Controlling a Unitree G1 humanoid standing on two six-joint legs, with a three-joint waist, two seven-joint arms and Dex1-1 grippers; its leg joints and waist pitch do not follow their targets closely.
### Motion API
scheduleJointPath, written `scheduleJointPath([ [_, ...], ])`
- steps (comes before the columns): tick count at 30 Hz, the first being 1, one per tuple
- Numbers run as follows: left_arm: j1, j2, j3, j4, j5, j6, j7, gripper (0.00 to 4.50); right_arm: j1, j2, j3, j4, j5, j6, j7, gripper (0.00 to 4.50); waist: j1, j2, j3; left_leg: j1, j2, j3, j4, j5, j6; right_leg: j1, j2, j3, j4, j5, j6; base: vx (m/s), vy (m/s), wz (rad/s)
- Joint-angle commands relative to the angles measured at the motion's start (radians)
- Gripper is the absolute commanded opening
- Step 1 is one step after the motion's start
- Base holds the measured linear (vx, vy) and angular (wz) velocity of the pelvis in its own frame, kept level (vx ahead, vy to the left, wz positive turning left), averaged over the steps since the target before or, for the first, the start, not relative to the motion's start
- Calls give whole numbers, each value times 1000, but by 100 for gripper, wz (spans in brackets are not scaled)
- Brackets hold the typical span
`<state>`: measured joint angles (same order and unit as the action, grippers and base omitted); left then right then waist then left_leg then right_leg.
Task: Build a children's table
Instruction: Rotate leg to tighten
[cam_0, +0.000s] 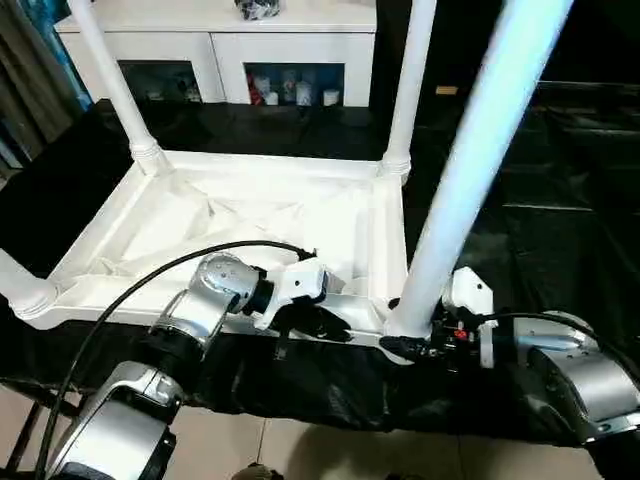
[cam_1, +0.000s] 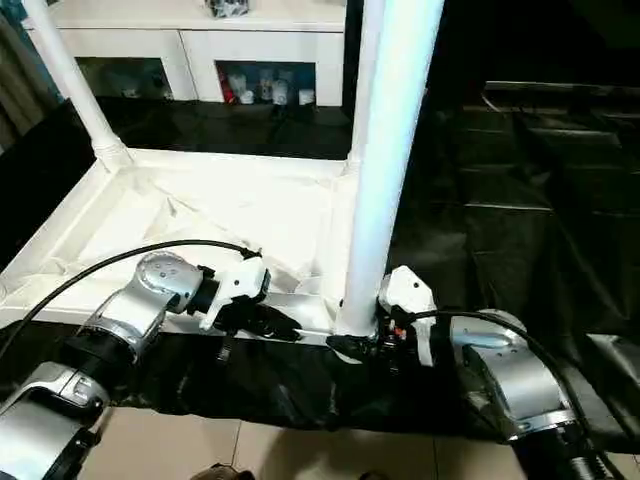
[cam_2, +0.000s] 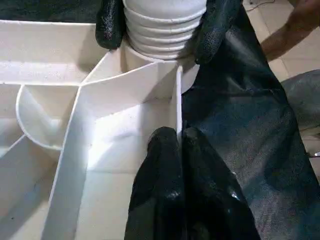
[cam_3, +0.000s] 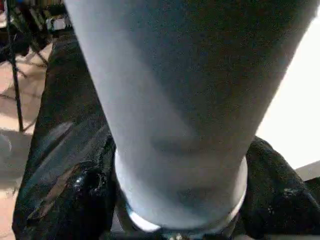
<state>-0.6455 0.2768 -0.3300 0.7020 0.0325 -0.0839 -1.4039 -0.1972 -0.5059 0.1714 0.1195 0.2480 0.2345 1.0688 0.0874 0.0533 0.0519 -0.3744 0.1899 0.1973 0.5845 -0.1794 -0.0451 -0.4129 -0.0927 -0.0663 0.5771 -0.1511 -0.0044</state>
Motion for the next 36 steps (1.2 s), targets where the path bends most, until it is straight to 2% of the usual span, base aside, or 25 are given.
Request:
scheduleJointPath([
  [1, -16, -33, -2, 6, 8, 37, 70, 0, 3, 56, -5, 26, 7, 18, -95, 276, -3, -20, -63, 11, 39, -16, -67, -247, 63, 52, -55, 35, -72, -360, -197, 0, 0, 0],
  [3, -36, -62, 17, 31, 15, 73, 154, 0, -4, 103, -14, 62, -29, 12, -197, 275, -12, -19, -55, 20, 35, -18, -72, -313, 29, 43, -53, 32, -85, -468, -170, 0, 0, 0],
  [5, -52, -87, 28, 51, 27, 95, 229, 0, -15, 146, -30, 96, -51, 17, -288, 275, -18, -22, -54, 23, 32, -24, -75, -343, 14, 46, -55, 29, -93, -539, -136, 0, 0, 0],
  [6, -52, -87, 28, 51, 27, 95, 229, 0, -15, 146, -30, 96, -51, 17, -288, 275, -22, -20, -53, 24, 32, -24, -75, -349, 11, 42, -55, 29, -96, -551, -130, 0, 0, 0],
  [7, -69, -133, 41, 78, 42, 132, 338, 0, -38, 221, -61, 154, -62, 32, -418, 275, -30, -20, -55, 25, 30, -26, -75, -363, 7, 40, -55, 28, -97, -559, -126, 0, 0, 0],
  [9, -73, -155, 45, 86, 46, 147, 382, 0, -51, 254, -67, 183, -75, 30, -476, 274, -46, -20, -54, 25, 28, -31, -75, -382, -2, 41, -53, 22, -102, -576, -119, 0, 0, 0],
  [10, -74, -172, 48, 88, 48, 160, 412, 0, -61, 282, -71, 203, -86, 30, -520, 274, -47, -13, -53, 24, 27, -31, -75, -386, -1, 41, -53, 22, -102, -572, -117, 0, 0, 0],
  [11, -74, -185, 51, 90, 49, 168, 435, 0, -69, 303, -75, 219, -92, 28, -550, 274, -54, -17, -53, 24, 27, -30, -75, -395, 3, 37, -51, 23, -105, -559, -120, 0, 0, 0],
  [12, -73, -203, 52, 90, 51, 176, 464, 0, -86, 337, -79, 248, -102, 21, -596, 274, -56, -12, -54, 24, 26, -31, -75, -393, 5, 40, -52, 23, -104, -550, -122, 0, 0, 0],
  [13, -72, -220, 51, 90, 53, 180, 489, 0, -103, 369, -81, 278, -110, 9, -637, 274, -61, -14, -54, 20, 25, -31, -77, -392, 9, 43, -51, 22, -103, -535, -125, 0, 0, 0],
  [15, -68, -242, 48, 89, 53, 184, 511, 0, -127, 408, -74, 316, -130, -23, -680, 274, -65, -12, -56, 20, 26, -31, -76, -390, 11, 41, -52, 23, -102, -517, -132, 0, 0, 0],
  [16, -65, -250, 47, 84, 49, 186, 508, 0, -134, 415, -62, 324, -142, -42, -682, 274, -66, -17, -55, 20, 26, -30, -77, -392, 13, 40, -51, 23, -103, -512, -133, 0, 0, 0],
  [18, -60, -258, 47, 79, 45, 181, 498, 0, -144, 428, -51, 338, -158, -75, -685, 274, -66, -14, -56, 19, 27, -29, -77, -389, 19, 41, -52, 25, -99, -486, -143, 0, 0, 0],
  [19, -59, -258, 47, 77, 45, 175, 491, 0, -148, 431, -51, 343, -164, -87, -686, 330, -67, -15, -56, 17, 27, -29, -78, -386, 21, 44, -50, 26, -97, -468, -148, 0, 0, 0],
  [22, -53, -241, 43, 66, 37, 151, 454, 0, -150, 422, -58, 330, -145, -92, -640, 350, -67, -16, -55, 18, 28, -27, -79, -385, 33, 44, -50, 29, -95, -445, -162, 0, 0, 0],
  [23, -49, -226, 43, 61, 30, 144, 427, 0, -146, 398, -51, 310, -144, -99, -596, 371, -67, -15, -55, 19, 29, -26, -78, -382, 35, 43, -50, 30, -94, -438, -167, 0, 0, 0],
  [24, -48, -225, 43, 61, 30, 144, 426, 0, -145, 396, -50, 309, -145, -100, -593, 371, -66, -16, -54, 18, 29, -26, -79, -383, 38, 45, -50, 30, -94, -437, -168, 0, 0, 0],
  [25, -47, -219, 43, 60, 27, 139, 414, 0, -143, 384, -46, 300, -147, -106, -577, 391, -66, -16, -56, 15, 29, -26, -79, -366, 41, 49, -51, 31, -91, -417, -172, 0, 0, 0],
  [30, -32, -173, 43, 34, -3, 115, 309, 0, -126, 300, -41, 259, -131, -111, -449, 393, -60, -16, -61, 13, 32, -19, -74, -291, 70, 55, -52, 36, -79, -296, -218, 0, 0, 0],
  [33, -18, -122, 30, 5, -22, 77, 184, 0, -93, 205, -19, 187, -82, -90, -264, 393, -49, -18, -62, 10, 33, -17, -69, -239, 101, 60, -50, 35, -71, -248, -231, 0, 0, 0],
  [36, -14, -91, 18, -6, -25, 62, 116, 0, -68, 138, 9, 137, -60, -64, -136, 393, -41, -15, -57, 9, 38, -15, -71, -245, 103, 58, -48, 34, -71, -267, -232, 0, 0, 0],
])
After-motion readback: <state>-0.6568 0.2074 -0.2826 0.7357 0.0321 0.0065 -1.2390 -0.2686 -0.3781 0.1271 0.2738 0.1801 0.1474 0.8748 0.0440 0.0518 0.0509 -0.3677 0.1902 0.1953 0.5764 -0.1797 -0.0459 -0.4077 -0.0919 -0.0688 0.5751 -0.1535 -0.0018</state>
